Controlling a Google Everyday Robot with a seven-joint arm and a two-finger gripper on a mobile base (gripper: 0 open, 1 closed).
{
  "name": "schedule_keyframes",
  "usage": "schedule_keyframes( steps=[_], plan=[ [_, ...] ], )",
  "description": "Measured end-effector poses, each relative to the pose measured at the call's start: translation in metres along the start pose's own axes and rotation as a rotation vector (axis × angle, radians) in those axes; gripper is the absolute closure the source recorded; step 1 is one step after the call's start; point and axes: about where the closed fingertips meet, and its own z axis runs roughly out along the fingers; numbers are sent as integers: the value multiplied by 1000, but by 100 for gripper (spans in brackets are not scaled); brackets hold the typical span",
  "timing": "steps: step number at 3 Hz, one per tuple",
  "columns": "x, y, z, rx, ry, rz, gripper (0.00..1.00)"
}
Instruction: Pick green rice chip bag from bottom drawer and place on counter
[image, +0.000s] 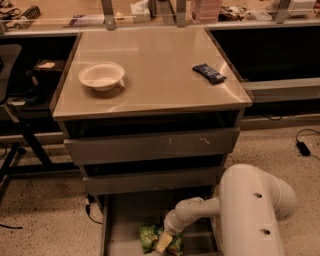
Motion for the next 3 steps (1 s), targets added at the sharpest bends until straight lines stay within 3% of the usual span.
schedule_keyframes(
  steps=[2,3],
  plan=[
    [23,-2,40,-15,3,29,0],
    [24,-2,41,-16,3,30,19]
  ],
)
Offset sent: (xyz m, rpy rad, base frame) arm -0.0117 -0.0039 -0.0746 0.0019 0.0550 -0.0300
